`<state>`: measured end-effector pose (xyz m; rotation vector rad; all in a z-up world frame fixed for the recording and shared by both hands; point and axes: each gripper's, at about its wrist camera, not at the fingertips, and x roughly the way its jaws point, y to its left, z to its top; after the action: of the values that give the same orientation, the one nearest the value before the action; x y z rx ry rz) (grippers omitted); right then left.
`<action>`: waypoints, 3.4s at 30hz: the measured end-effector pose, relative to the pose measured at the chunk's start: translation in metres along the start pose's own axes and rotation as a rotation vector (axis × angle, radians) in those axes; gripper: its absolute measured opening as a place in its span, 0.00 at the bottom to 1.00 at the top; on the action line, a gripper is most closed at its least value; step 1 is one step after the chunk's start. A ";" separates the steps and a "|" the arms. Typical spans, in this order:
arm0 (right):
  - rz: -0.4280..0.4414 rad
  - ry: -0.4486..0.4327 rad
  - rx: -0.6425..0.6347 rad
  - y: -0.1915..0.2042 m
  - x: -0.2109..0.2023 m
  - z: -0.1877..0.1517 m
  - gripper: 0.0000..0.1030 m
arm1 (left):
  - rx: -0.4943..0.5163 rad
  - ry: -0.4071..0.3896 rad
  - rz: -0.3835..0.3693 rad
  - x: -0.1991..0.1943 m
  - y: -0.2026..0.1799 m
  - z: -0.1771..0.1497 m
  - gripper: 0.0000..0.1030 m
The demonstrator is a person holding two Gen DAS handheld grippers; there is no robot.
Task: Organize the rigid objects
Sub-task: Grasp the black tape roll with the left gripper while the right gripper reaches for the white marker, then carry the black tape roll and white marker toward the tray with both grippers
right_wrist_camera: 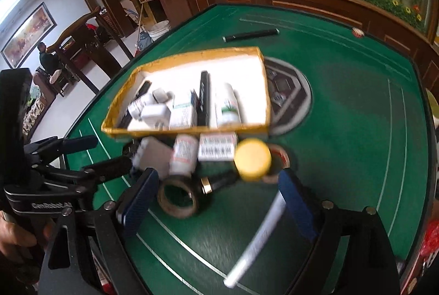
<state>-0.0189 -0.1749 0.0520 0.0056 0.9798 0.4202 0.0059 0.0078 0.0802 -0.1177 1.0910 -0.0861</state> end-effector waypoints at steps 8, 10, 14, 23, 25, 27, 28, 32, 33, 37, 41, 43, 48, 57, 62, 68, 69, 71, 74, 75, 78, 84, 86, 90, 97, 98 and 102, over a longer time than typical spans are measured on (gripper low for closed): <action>-0.003 0.050 0.044 -0.019 -0.009 -0.048 0.88 | -0.084 0.059 -0.039 0.007 0.002 -0.037 0.92; 0.003 0.059 0.050 -0.019 -0.010 -0.057 0.88 | -0.096 0.074 -0.043 0.012 0.001 -0.041 0.92; 0.014 0.066 0.072 -0.020 -0.012 -0.073 0.88 | -0.050 0.078 -0.041 0.017 -0.014 -0.040 0.92; -0.036 0.070 0.149 -0.038 -0.020 -0.090 0.88 | 0.036 0.120 -0.002 0.049 -0.056 -0.022 0.92; -0.045 0.069 0.161 -0.041 -0.021 -0.093 0.88 | 0.037 0.137 0.019 0.061 -0.062 -0.017 0.92; -0.052 0.067 0.167 -0.042 -0.023 -0.094 0.88 | 0.032 0.161 0.045 0.072 -0.064 -0.015 0.92; -0.056 0.065 0.167 -0.042 -0.024 -0.094 0.88 | 0.025 0.174 0.055 0.077 -0.063 -0.014 0.92; -0.069 0.063 0.161 -0.043 -0.026 -0.093 0.88 | 0.018 0.169 0.059 0.083 -0.056 -0.017 0.85; -0.072 0.065 0.161 -0.043 -0.025 -0.093 0.88 | 0.022 0.165 0.043 0.083 -0.054 -0.018 0.73; -0.069 0.074 0.152 -0.040 -0.020 -0.089 0.88 | 0.055 0.165 0.004 0.078 -0.049 -0.022 0.61; -0.059 0.087 0.131 -0.032 -0.008 -0.081 0.87 | 0.054 0.175 -0.041 0.072 -0.034 -0.032 0.61; -0.071 0.101 0.119 -0.029 0.000 -0.076 0.79 | 0.045 0.187 -0.060 0.069 -0.024 -0.039 0.61; -0.086 0.144 0.104 -0.025 0.022 -0.065 0.52 | 0.059 0.222 -0.089 0.058 -0.010 -0.052 0.61; -0.124 0.205 0.082 -0.021 0.049 -0.060 0.24 | 0.123 0.251 -0.085 0.050 -0.008 -0.063 0.61; -0.129 0.207 0.071 -0.021 0.049 -0.062 0.20 | 0.141 0.248 -0.062 0.055 -0.023 -0.063 0.61; -0.136 0.213 0.069 -0.022 0.045 -0.067 0.18 | 0.193 0.234 -0.014 0.063 -0.042 -0.054 0.62; -0.137 0.214 0.069 -0.023 0.045 -0.068 0.18 | 0.204 0.231 -0.006 0.064 -0.045 -0.054 0.62; -0.137 0.213 0.072 -0.024 0.044 -0.069 0.17 | 0.226 0.225 0.008 0.066 -0.051 -0.053 0.62; -0.138 0.212 0.072 -0.025 0.043 -0.070 0.17 | 0.265 0.210 0.026 0.070 -0.061 -0.054 0.62; -0.138 0.211 0.072 -0.025 0.043 -0.070 0.17 | 0.275 0.203 0.026 0.070 -0.065 -0.056 0.62; -0.141 0.211 0.066 -0.025 0.043 -0.070 0.17 | 0.288 0.193 0.016 0.071 -0.071 -0.061 0.62; -0.162 0.214 0.028 -0.020 0.046 -0.067 0.17 | 0.266 0.191 -0.030 0.064 -0.057 -0.064 0.62; -0.158 0.214 0.021 -0.020 0.046 -0.068 0.18 | 0.259 0.192 -0.039 0.061 -0.057 -0.066 0.61; -0.152 0.212 0.020 -0.022 0.045 -0.068 0.17 | 0.243 0.188 -0.055 0.056 -0.056 -0.067 0.61; -0.142 0.211 0.020 -0.024 0.041 -0.068 0.16 | 0.200 0.163 -0.081 0.047 -0.051 -0.059 0.61; -0.141 0.209 0.021 -0.024 0.041 -0.068 0.16 | 0.196 0.158 -0.086 0.045 -0.051 -0.058 0.61; -0.138 0.201 0.022 -0.025 0.038 -0.067 0.16 | 0.191 0.141 -0.100 0.039 -0.051 -0.054 0.61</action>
<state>-0.0462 -0.1966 -0.0212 -0.0857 1.1750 0.2866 -0.0251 -0.0507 0.0285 0.0058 1.2116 -0.2911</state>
